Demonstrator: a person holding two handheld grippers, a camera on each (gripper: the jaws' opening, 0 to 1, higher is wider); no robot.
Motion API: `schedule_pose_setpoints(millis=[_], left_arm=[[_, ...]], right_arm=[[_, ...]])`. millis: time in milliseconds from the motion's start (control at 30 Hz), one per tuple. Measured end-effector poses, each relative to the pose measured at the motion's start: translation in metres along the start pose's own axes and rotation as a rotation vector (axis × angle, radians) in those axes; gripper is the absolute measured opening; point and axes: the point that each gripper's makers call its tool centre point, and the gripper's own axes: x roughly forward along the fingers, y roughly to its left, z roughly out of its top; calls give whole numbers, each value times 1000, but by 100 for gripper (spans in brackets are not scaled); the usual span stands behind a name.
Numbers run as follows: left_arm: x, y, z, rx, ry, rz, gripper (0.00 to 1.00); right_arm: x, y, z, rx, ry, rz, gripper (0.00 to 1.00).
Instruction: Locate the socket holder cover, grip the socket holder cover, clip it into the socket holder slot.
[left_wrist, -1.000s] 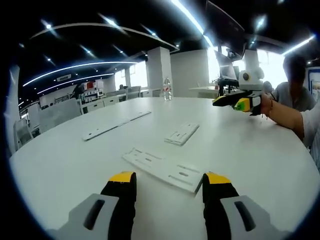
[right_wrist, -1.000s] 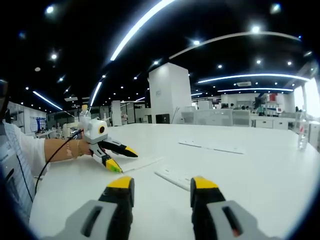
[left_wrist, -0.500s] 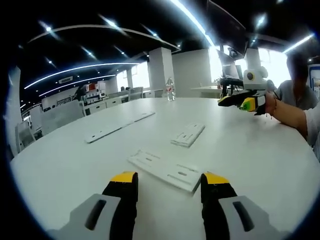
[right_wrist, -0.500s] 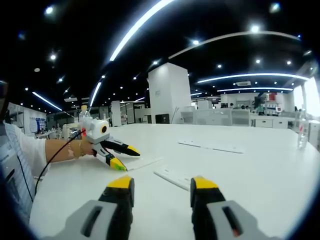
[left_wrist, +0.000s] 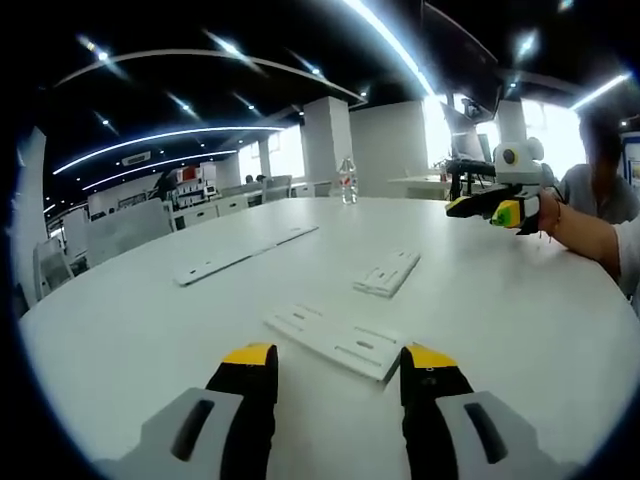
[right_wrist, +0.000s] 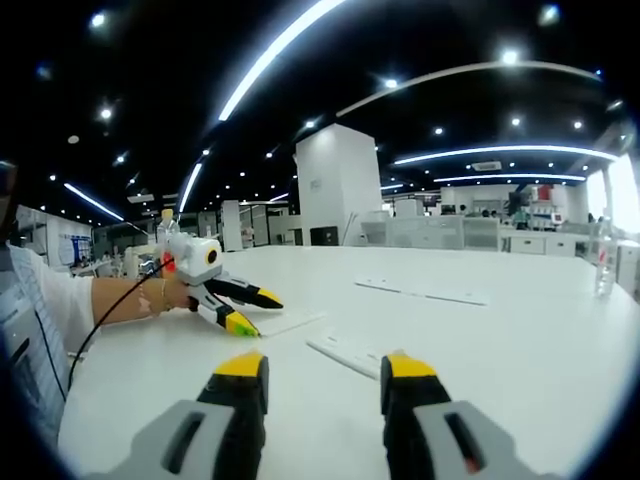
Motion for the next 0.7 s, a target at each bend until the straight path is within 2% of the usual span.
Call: schedule_pose_setpoints(millis=[233, 433, 600, 700], left_arm=[[1, 4, 0, -6, 4, 7, 54], [1, 3, 0, -7, 6, 3, 52], [1, -9, 2, -13, 28, -30, 57], [-2, -14, 11, -3, 15, -32, 57]], right_arm=[[0, -2, 0, 1, 2, -1, 46], [2, -1, -2, -1, 14, 3, 46], [1, 1, 1, -4, 5, 8, 46], [0, 3, 3, -9, -2, 13, 46]])
